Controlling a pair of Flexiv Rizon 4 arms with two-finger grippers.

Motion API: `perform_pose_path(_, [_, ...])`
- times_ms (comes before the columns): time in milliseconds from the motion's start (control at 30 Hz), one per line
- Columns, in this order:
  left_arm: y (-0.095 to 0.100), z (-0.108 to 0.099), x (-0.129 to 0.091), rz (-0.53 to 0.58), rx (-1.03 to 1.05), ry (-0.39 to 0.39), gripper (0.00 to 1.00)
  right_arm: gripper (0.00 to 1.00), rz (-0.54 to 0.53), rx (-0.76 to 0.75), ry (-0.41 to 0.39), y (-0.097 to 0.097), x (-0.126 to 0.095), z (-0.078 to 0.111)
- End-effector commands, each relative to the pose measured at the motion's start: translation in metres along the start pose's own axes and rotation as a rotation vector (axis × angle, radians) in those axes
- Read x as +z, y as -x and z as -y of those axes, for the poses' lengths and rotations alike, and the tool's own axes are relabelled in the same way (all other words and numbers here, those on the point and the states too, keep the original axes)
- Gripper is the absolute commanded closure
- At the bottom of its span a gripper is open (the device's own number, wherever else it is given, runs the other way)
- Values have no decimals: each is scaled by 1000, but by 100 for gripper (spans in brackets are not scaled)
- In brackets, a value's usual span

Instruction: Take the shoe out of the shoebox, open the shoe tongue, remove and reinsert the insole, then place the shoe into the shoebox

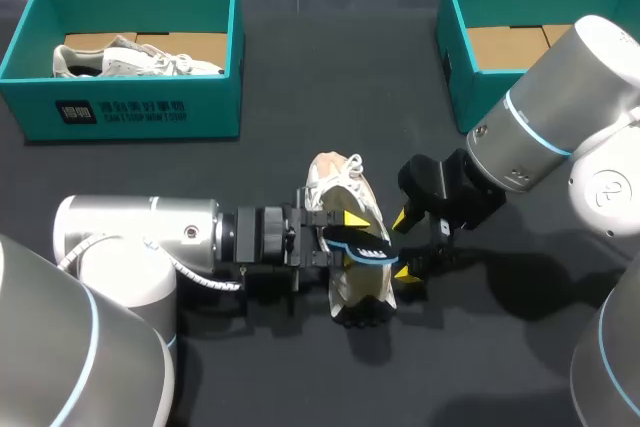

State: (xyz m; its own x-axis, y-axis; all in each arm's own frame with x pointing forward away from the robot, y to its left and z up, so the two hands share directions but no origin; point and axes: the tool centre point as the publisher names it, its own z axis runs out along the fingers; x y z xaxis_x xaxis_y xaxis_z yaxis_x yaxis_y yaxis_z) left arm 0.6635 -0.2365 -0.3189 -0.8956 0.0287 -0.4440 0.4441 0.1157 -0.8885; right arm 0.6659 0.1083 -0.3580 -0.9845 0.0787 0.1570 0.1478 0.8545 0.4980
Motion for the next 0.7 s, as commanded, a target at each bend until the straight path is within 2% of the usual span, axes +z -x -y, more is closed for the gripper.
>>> perform_pose_path(33, [-7, 12, -2, 9, 9, 15, 63, 0, 4, 1, -3, -1, 1, -1])
perform_pose_path(167, [-8, 19, -2, 14, 13, 33, 62, 0, 4, 1, -3, -1, 1, -1])
perform_pose_path(267, [-9, 23, -1, 33, 20, 74, 65, 0, 4, 1, -3, -1, 1, -1])
perform_pose_path(300, [-9, 23, 0, 35, 18, 84, 69, 0, 4, 1, -3, -1, 1, -1])
perform_pose_path(367, [-9, 25, 0, 42, 21, 95, 84, 0, 4, 1, -3, -1, 1, -1])
perform_pose_path(400, [-9, 26, 0, 42, 20, 95, 100, 0, 4, 1, -3, -1, 1, -1])
perform_pose_path(500, [-10, 24, -1, 42, 31, 96, 100, 0, 4, 1, -3, -1, 1, -1])
perform_pose_path(700, [-8, 4, -1, 49, 57, 85, 100, 0, 4, 1, -3, -1, 1, -1])
